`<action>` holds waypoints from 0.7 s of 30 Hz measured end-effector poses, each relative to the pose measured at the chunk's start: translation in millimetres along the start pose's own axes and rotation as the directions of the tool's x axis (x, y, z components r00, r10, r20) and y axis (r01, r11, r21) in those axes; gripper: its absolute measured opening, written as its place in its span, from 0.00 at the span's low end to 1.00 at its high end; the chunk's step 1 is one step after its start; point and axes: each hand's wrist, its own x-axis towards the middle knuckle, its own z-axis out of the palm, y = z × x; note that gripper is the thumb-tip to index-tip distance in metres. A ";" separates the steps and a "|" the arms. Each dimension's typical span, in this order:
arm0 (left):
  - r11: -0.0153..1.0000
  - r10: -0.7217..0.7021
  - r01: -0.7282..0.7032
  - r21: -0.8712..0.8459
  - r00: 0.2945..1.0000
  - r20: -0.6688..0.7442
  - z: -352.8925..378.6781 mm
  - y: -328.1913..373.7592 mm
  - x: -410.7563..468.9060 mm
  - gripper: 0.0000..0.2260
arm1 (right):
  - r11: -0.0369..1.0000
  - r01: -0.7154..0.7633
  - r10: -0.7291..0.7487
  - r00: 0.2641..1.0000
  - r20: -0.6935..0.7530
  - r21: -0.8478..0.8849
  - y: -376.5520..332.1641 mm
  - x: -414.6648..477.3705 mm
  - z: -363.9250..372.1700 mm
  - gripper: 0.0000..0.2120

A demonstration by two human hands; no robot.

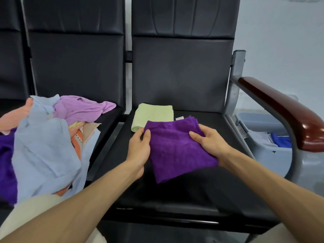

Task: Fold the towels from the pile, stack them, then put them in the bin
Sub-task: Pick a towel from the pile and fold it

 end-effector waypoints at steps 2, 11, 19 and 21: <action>0.980 -0.166 0.178 -0.088 0.979 0.122 -4.7 1.7 1.8 0.12 | 0.996 -0.010 0.010 1.000 -0.002 0.090 -1.0 4.9 9.8 0.09; 0.975 -0.198 0.149 0.167 0.922 0.332 -32.8 33.3 70.2 0.19 | 0.970 -0.063 0.064 0.998 0.003 0.234 -1.2 70.5 34.1 0.10; 0.981 0.059 -0.105 0.160 0.961 0.270 -34.8 50.1 167.7 0.23 | 0.937 0.050 -0.022 0.996 -0.085 0.347 -5.2 167.8 52.0 0.10; 0.956 0.107 -0.171 0.240 0.960 0.257 -28.8 50.9 187.5 0.15 | 0.933 0.078 -0.036 0.992 -0.123 0.351 -2.7 187.3 53.2 0.10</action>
